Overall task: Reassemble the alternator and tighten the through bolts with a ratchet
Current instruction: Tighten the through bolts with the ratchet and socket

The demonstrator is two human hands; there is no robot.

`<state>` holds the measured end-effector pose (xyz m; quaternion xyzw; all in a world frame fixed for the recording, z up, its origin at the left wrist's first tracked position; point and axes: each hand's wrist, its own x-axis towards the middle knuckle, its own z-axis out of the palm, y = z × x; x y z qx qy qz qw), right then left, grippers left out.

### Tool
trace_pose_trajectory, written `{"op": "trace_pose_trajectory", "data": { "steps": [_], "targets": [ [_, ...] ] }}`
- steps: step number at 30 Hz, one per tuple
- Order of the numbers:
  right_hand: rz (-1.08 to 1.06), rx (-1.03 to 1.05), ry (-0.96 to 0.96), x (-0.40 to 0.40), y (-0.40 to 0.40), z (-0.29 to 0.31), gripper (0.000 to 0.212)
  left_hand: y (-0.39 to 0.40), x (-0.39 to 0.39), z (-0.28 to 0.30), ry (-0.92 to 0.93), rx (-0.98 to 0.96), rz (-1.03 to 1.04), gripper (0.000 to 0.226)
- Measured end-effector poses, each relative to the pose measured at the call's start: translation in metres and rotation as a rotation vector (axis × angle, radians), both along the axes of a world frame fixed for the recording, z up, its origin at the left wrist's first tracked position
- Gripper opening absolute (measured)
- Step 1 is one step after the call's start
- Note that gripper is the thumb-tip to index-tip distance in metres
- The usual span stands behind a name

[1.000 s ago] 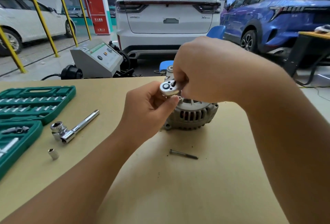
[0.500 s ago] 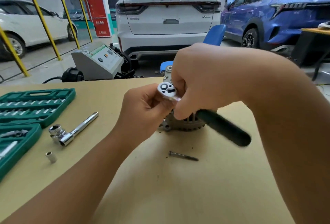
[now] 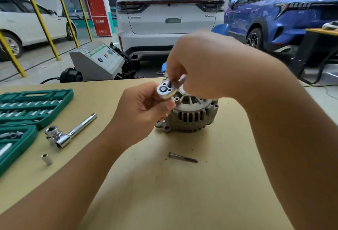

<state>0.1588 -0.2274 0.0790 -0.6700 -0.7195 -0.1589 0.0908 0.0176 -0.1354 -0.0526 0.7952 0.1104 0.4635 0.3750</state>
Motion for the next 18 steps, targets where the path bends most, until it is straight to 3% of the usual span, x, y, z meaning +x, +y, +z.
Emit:
{"op": "trace_pose_trajectory", "data": {
  "steps": [3, 6, 9, 11, 14, 18],
  "targets": [
    [-0.023, 0.003, 0.005, 0.003, 0.001, -0.002, 0.005, -0.004, 0.002, 0.001, -0.023, -0.013, 0.012, 0.01],
    [-0.017, -0.173, -0.036, 0.001, 0.001, -0.004, 0.033, -0.008, 0.006, 0.001, -0.051, 0.003, 0.05, 0.012],
    [-0.013, -0.245, 0.036, -0.001, -0.005, 0.001, 0.025, -0.009, 0.006, 0.001, -0.038, 0.001, 0.041, 0.01],
    [-0.01, -0.162, 0.061, 0.001, -0.006, 0.001, 0.009, -0.008, 0.005, 0.001, -0.023, 0.007, 0.06, 0.008],
    [-0.042, 0.017, 0.04, 0.007, 0.0, 0.001, 0.022, -0.007, 0.002, 0.001, -0.014, 0.022, 0.075, 0.004],
    [-0.043, -0.254, 0.069, 0.01, 0.011, -0.001, 0.03, -0.006, 0.002, 0.002, -0.034, -0.005, 0.038, 0.014]
  ]
}}
